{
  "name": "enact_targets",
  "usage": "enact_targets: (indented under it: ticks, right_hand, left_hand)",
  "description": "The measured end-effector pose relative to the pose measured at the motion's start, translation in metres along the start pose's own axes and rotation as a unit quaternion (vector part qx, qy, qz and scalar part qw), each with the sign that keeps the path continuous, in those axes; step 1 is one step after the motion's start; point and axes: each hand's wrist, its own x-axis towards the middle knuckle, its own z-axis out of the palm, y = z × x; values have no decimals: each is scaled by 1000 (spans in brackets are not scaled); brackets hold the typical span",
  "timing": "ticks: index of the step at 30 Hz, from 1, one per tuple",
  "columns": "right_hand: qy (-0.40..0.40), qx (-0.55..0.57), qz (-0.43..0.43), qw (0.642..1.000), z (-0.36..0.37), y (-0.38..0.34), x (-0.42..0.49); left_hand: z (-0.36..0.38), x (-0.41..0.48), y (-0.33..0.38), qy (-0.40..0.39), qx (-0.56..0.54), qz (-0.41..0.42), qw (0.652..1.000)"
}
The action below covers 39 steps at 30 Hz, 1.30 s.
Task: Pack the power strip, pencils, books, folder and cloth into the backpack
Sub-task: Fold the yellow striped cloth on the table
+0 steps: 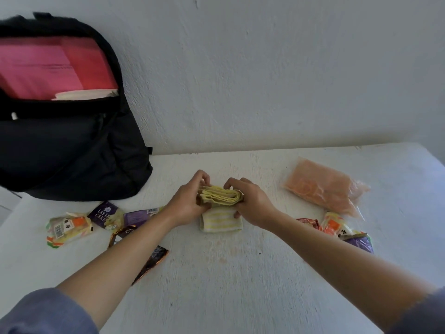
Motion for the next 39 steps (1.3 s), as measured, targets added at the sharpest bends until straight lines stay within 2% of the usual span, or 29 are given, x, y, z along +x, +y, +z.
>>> enact_targets:
  ticks: [3,8,12,15,17,20,25,28,30,32,35,37,39]
  right_hand:
    - [4,-14,-21,1000,3,-1,-8]
    - [-4,-26,-75,997,1,2,-23]
    - [-13,-4,-70,997,0,10,-34]
    - [-28,6,-83,996,0,12,-40]
    - [-35,5,-87,996,-1,12,-43]
    - [-45,-1,-82,996,-3,9,-43]
    - [-55,-3,-71,996,-5,3,-43]
    - [-49,-15,-61,997,-3,-3,-45]
    - [-43,-62,-55,996,0,-5,-44]
    - [-29,-93,-31,995,2,-3,-39]
    - [-29,-68,15,997,-2,3,-31]
    - [-38,-73,15,997,-5,7,-30]
    - [-45,-59,13,997,-6,9,-31]
  left_hand:
    - [7,-12,-1,57,5,37,998]
    - [18,-35,-9,112,148,173,967]
    - [20,-50,-18,95,226,281,928]
    - [18,-54,-26,60,234,293,925]
    - [16,-59,-28,25,207,258,944]
    - [12,-67,-17,-19,117,132,984]
    - [5,-69,9,-81,58,60,993]
    - [7,-66,10,-26,79,25,996]
    - [10,-61,11,22,98,17,995]
    - [14,-57,14,57,62,-16,996]
    - [20,-55,13,113,-5,-65,991]
    - [19,-55,14,121,31,-104,987]
    - [18,-55,14,79,64,-169,980]
